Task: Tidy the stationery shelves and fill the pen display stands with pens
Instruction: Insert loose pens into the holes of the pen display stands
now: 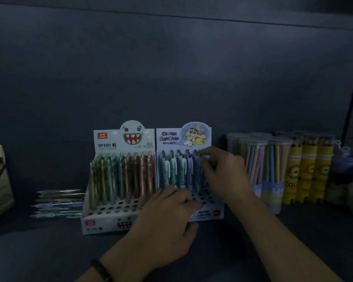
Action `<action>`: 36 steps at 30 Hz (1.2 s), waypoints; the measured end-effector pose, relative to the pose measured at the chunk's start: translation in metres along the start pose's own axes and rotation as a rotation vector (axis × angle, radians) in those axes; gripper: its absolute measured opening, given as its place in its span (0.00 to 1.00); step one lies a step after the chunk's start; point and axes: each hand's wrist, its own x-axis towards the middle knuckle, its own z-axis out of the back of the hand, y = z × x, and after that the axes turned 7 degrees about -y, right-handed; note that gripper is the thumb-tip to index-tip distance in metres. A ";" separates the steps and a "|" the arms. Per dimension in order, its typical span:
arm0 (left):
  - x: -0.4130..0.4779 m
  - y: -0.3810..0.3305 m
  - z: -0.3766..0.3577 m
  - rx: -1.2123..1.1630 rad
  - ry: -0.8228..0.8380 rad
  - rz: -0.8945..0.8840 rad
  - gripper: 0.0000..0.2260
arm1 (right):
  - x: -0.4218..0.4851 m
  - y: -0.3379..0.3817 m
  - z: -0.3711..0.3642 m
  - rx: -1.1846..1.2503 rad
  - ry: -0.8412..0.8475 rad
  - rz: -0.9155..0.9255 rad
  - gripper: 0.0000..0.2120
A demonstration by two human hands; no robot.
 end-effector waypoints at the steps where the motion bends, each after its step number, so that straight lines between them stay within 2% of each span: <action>1: 0.000 0.001 0.000 -0.003 -0.003 -0.005 0.21 | -0.001 0.000 -0.001 -0.007 0.022 -0.012 0.08; 6: -0.001 0.005 -0.003 -0.020 -0.003 -0.027 0.21 | -0.005 0.002 0.000 -0.016 0.024 -0.012 0.11; 9: -0.001 0.009 0.001 -0.067 -0.063 -0.049 0.16 | -0.008 0.004 0.000 -0.032 0.008 -0.035 0.14; 13: 0.001 0.030 0.024 -0.250 -0.289 -0.059 0.08 | -0.016 0.018 0.006 -0.007 -0.034 -0.045 0.11; 16: 0.000 0.048 0.062 -0.296 -0.520 -0.045 0.07 | -0.021 0.040 0.011 0.050 -0.030 -0.009 0.04; 19: -0.012 0.071 0.107 -0.316 -0.604 -0.022 0.08 | -0.022 0.071 0.005 0.108 -0.033 0.042 0.01; 23: -0.044 0.129 0.128 -0.179 -0.546 0.059 0.07 | -0.021 0.120 -0.025 0.253 0.037 0.013 0.05; 27: -0.079 0.185 0.115 -0.026 -0.419 0.139 0.11 | -0.017 0.156 -0.065 0.299 0.011 0.036 0.07; 31: -0.110 0.219 0.084 -0.028 -0.337 0.258 0.12 | -0.040 0.153 -0.096 0.398 -0.088 0.005 0.08; 36: -0.127 0.230 0.067 -0.020 -0.166 0.363 0.07 | -0.056 0.146 -0.105 0.378 -0.017 0.016 0.09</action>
